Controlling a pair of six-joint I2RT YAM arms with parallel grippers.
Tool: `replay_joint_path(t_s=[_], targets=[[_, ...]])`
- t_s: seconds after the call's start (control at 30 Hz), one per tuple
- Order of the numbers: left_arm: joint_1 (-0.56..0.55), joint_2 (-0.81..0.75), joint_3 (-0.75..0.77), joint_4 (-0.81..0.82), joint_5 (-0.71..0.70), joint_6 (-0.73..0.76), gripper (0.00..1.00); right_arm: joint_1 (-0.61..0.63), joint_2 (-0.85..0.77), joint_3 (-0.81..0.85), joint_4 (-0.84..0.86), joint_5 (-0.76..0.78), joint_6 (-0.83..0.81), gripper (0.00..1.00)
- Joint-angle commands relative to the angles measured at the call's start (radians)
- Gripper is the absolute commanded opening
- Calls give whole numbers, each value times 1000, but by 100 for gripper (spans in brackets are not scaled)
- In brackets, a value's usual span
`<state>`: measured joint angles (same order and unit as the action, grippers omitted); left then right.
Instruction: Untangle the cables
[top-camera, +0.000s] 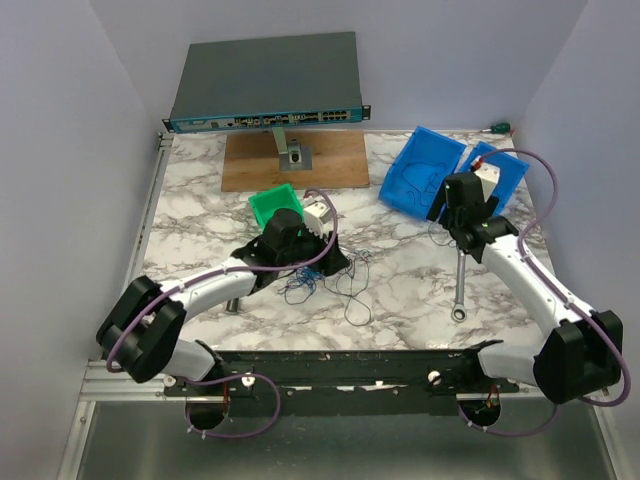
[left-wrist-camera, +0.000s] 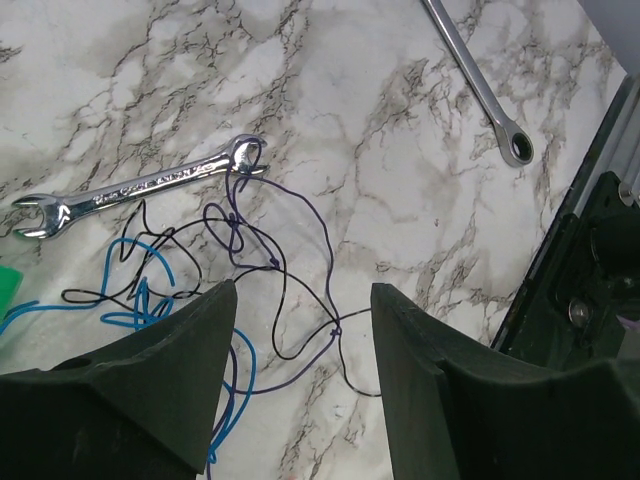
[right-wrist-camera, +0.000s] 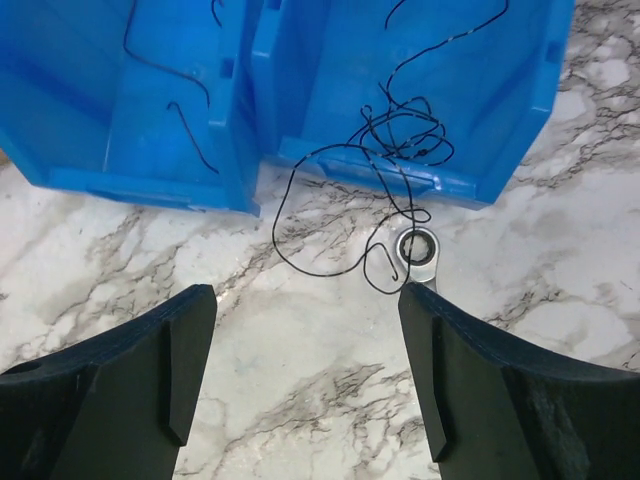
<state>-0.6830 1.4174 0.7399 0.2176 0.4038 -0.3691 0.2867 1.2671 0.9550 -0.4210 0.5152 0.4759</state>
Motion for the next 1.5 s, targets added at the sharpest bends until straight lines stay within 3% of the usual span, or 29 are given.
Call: replay_joint_path(t_s=[0.0, 0.3, 0.43, 0.5, 0.67, 0.7, 1.0, 1.37, 1.4, 1.47], targets=[[-6, -116, -85, 103, -80, -12, 60, -2, -2, -46, -24, 60, 51, 82], [-4, -196, -167, 211, -88, -25, 70, -38, 94, -173, 107, 116, 97, 82], [-5, -199, -168, 216, -83, -24, 70, -38, 167, -163, 151, 95, 89, 75], [-6, -201, -168, 214, -81, -23, 70, -39, 190, -148, 158, 81, 92, 63], [-4, -211, -173, 211, -85, -16, 70, -39, 182, -125, 164, 92, 82, 1], [-4, -214, -174, 212, -87, -15, 70, -39, 174, -121, 157, 95, 83, 1], [-5, -207, -170, 212, -89, -11, 70, -41, 57, -33, 118, 133, 41, 1], [-5, -201, -163, 197, -85, -8, 70, -173, 140, 189, 88, 84, -2, 1], [-5, -200, -161, 197, -83, -8, 70, -176, 150, 200, 72, 78, -5, 13], [-5, -201, -160, 194, -83, -7, 70, -176, 161, 196, 40, 53, -11, 62]])
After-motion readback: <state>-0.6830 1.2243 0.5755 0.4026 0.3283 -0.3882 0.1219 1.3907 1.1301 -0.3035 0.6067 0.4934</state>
